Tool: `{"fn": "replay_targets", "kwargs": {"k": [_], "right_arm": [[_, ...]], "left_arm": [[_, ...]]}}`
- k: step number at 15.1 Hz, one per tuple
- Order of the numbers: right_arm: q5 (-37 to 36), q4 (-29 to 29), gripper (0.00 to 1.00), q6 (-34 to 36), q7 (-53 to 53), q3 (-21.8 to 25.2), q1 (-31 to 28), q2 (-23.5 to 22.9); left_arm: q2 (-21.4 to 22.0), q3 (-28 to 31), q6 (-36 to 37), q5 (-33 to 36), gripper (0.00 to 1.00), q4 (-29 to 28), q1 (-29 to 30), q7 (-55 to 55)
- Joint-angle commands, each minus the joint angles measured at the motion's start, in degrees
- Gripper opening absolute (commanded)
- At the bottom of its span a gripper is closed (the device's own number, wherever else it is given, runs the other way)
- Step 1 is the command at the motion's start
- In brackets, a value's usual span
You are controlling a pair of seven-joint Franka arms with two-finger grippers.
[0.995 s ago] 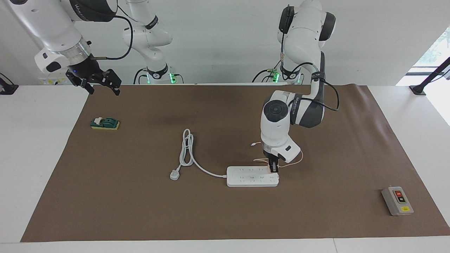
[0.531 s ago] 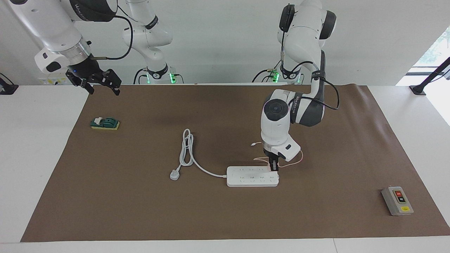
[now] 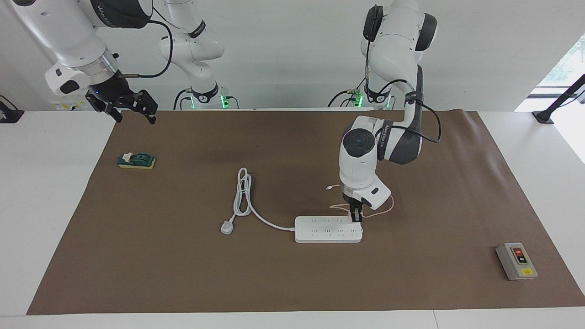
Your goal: Plug charger into power strip
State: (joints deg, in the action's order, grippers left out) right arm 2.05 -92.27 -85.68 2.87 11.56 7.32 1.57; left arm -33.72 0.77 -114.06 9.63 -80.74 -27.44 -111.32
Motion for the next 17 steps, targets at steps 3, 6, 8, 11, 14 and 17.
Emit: {"fn": "replay_targets", "kwargs": {"k": [3,6,8,11,14,17], "right_arm": [[-0.9,-0.5,1.00,0.2,-0.8,-0.3,-0.2,0.4],[-0.9,-0.5,1.00,0.2,-0.8,-0.3,-0.2,0.4],[-0.9,-0.5,1.00,0.2,-0.9,-0.2,-0.2,0.4],[-0.9,-0.5,1.00,0.2,-0.8,-0.3,-0.2,0.4],[-0.9,-0.5,1.00,0.2,-0.9,-0.3,-0.2,0.4],[-0.9,-0.5,1.00,0.2,-0.8,-0.2,-0.2,0.4]], "left_arm": [[0.4,0.3,-1.7,0.5,0.00,-2.3,-0.3,-0.5],[0.4,0.2,-1.7,0.4,0.00,-2.2,-0.4,-0.6],[0.4,0.2,-1.7,0.4,0.00,-2.1,-0.5,-0.5],[0.2,0.1,-1.7,0.2,0.00,-2.1,-0.5,-0.6],[0.3,0.1,-1.6,-0.8,0.00,-2.1,-0.5,-0.2],[0.1,0.1,-1.6,-0.7,0.00,-2.1,-0.5,-0.2]]}}
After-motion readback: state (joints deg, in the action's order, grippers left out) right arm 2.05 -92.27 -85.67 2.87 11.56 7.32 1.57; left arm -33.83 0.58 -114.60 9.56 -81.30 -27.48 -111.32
